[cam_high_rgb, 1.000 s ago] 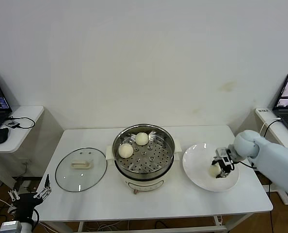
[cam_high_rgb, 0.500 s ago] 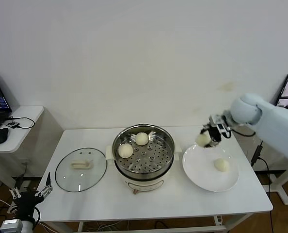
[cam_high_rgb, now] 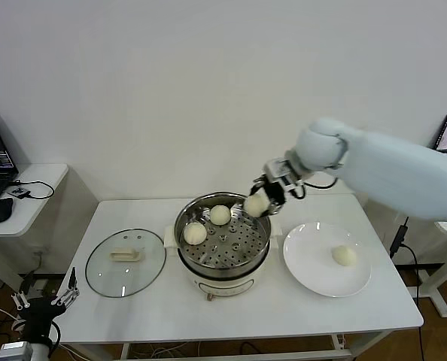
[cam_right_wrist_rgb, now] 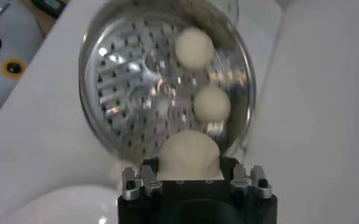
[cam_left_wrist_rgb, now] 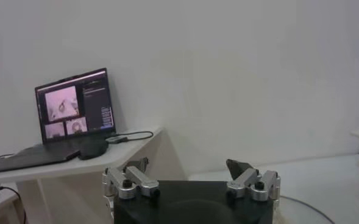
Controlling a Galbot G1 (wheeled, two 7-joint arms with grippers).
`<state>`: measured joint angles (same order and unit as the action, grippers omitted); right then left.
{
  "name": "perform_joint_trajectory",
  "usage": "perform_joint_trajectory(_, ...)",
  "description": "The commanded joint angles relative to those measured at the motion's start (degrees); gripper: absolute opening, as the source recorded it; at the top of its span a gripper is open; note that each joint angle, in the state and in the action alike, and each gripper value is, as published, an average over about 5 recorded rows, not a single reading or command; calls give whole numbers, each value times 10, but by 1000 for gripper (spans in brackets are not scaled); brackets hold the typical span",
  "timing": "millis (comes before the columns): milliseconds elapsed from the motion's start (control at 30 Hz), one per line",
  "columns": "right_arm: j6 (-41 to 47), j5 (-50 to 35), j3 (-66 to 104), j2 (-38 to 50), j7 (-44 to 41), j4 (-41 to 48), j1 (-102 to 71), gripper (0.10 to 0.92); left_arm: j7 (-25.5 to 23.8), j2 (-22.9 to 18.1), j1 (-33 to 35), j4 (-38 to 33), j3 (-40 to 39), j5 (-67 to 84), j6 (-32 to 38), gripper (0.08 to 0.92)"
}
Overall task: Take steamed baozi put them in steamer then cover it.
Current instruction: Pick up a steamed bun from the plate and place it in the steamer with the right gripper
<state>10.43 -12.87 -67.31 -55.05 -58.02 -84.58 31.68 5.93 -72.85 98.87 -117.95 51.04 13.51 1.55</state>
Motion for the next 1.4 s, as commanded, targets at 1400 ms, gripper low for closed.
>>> perform_joint_trajectory(1400,-183,152,-74,-53,28,-40,-13,817,4,-16,-10,0,-1,-2,5,823)
